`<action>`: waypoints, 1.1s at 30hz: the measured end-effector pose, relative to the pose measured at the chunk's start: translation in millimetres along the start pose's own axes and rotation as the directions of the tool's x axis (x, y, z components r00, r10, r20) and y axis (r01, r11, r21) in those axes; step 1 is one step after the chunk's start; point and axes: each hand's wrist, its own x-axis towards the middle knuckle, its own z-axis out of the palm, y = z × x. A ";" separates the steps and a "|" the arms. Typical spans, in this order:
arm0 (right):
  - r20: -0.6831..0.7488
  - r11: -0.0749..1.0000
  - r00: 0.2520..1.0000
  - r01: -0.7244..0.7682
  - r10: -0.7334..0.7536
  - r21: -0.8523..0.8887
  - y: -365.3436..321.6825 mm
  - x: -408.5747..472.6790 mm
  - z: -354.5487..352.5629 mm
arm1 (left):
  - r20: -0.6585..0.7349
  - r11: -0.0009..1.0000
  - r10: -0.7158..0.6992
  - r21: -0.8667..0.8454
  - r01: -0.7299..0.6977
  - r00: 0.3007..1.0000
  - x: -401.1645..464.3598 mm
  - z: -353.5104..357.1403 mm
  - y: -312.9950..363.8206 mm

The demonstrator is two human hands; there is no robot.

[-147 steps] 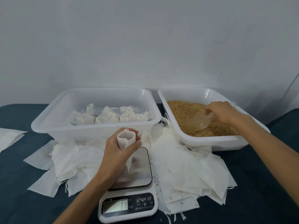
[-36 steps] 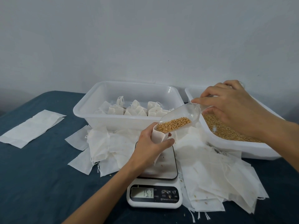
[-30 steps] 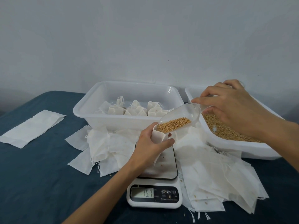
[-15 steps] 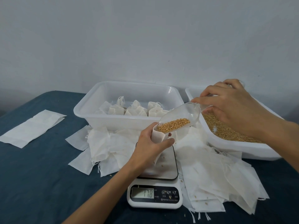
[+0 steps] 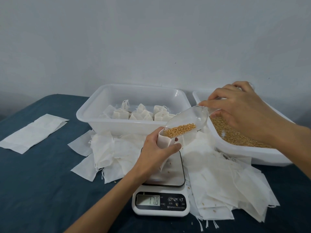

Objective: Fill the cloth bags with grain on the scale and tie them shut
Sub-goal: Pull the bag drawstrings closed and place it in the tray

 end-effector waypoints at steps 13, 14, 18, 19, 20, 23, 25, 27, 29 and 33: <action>-0.018 1.000 1.000 0.001 -0.002 -0.014 -0.2 1.1 -0.1 | 0.000 0.999 0.009 -0.037 -0.009 1.000 0.5 0.1 1.6; -0.019 1.000 1.000 0.001 -0.001 -0.013 -0.2 1.2 -0.1 | -0.001 0.999 0.007 -0.035 -0.007 1.000 0.7 0.1 1.5; -0.019 1.000 1.000 0.000 -0.001 -0.015 -1.4 1.4 -0.4 | -0.001 0.999 0.001 -0.039 -0.001 1.000 1.0 -0.1 0.7; -0.018 1.000 1.000 0.000 0.000 -0.015 -1.9 1.5 -0.4 | -0.001 0.999 0.001 -0.040 -0.001 1.000 0.9 -0.1 0.5; -0.017 1.000 1.000 -0.001 0.000 -0.015 -2.3 1.5 -0.4 | -0.001 0.999 0.002 -0.037 -0.002 1.000 0.8 -0.1 0.4; -0.014 1.000 1.000 -0.006 0.006 -0.004 -2.7 1.7 -0.8 | -0.003 0.999 0.005 -0.034 -0.005 1.000 0.9 -0.4 0.7; -0.010 1.000 1.000 -0.012 0.012 0.000 -3.2 2.2 -1.6 | -0.003 0.999 0.005 -0.037 -0.005 1.000 1.2 -0.5 0.7; -0.001 1.000 1.000 -0.018 0.018 0.005 -4.2 2.5 -2.4 | 0.000 0.999 0.002 -0.044 -0.002 1.000 1.4 -0.6 0.5; 0.007 1.000 1.000 -0.024 0.024 0.008 -5.4 2.4 -3.1 | 0.000 0.999 0.000 -0.049 0.000 1.000 1.3 -0.7 0.4; 0.030 0.999 0.999 -0.044 0.044 0.006 -7.4 2.5 -4.2 | 0.001 0.999 0.001 -0.043 -0.001 1.000 0.8 -0.9 0.2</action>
